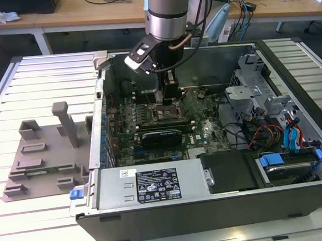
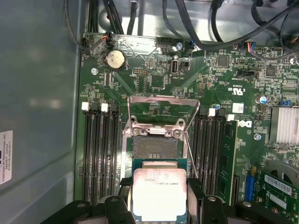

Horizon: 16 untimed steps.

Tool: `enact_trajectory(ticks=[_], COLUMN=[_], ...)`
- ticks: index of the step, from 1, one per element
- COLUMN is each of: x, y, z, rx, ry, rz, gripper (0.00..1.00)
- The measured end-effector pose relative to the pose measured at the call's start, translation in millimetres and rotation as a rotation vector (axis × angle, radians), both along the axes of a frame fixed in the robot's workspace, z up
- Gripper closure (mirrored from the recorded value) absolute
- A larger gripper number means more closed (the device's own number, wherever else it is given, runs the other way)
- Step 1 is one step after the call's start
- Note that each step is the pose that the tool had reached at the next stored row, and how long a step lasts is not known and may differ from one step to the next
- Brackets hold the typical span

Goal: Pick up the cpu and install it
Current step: 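Place the cpu into insertion slot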

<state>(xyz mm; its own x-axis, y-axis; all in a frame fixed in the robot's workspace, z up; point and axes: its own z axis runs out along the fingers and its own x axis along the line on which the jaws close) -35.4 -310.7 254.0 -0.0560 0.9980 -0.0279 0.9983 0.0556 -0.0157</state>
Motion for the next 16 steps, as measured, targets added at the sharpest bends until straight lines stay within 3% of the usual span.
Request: enact_trajectory(ticks=[16], x=[0.0], y=[0.3], z=[-15.5], rx=[0.0000], ry=[0.0000], rz=[0.000], gripper=[0.45])
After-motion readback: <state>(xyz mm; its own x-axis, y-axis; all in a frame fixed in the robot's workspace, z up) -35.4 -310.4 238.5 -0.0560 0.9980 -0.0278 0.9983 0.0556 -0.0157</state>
